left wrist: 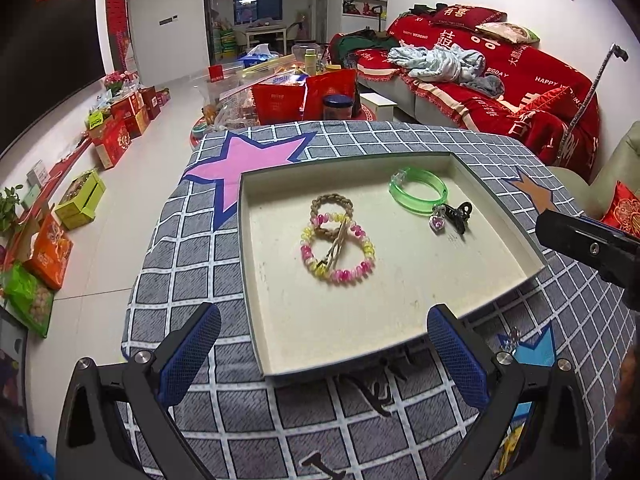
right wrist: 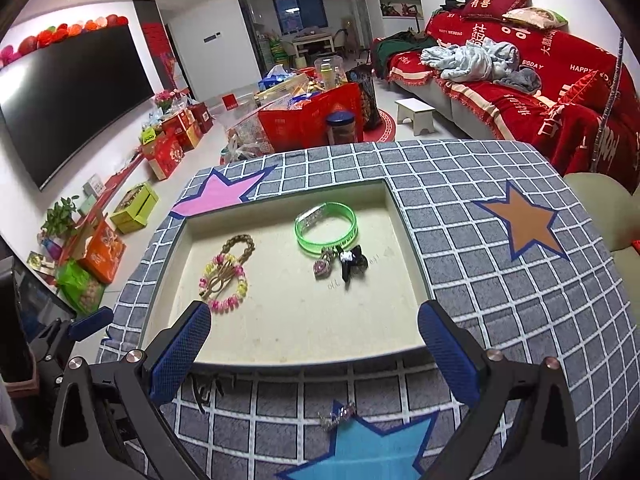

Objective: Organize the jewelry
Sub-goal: 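Move both open tools out of the tray toward the jewelry on the cloth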

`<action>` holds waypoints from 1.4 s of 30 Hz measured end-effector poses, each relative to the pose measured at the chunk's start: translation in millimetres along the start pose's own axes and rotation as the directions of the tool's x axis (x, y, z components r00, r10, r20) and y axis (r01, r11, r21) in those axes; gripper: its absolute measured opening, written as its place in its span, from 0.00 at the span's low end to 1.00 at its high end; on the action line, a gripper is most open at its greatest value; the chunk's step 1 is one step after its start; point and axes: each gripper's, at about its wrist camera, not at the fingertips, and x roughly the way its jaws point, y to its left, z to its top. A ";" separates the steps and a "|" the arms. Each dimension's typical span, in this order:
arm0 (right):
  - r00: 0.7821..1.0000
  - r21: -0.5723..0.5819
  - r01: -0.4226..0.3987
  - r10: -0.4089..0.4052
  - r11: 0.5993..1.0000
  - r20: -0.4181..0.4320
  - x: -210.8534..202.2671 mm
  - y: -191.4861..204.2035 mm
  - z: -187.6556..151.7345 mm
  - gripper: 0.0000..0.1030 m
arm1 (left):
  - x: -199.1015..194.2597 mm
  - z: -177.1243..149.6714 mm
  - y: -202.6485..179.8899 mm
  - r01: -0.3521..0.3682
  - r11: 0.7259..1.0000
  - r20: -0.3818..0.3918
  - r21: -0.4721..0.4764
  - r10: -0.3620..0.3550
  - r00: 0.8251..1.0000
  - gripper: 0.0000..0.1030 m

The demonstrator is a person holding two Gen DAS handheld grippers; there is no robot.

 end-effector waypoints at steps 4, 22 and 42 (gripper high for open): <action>1.000 0.013 -0.006 0.007 1.000 -0.014 -4.2 -2.1 -5.2 1.00 | -7.4 -5.7 -0.7 0.020 1.000 -0.003 0.008 -0.020 1.000 1.00; 0.995 0.058 -0.022 0.028 0.998 -0.096 -42.6 -20.3 -76.2 1.00 | -32.3 -69.7 -9.5 0.081 0.996 -0.084 0.033 -0.078 0.993 1.00; 0.981 0.024 0.044 -0.039 0.999 -0.188 -86.1 -37.6 -186.9 0.91 | -57.0 -132.5 -44.7 0.224 0.962 -0.127 0.154 -0.205 0.971 1.00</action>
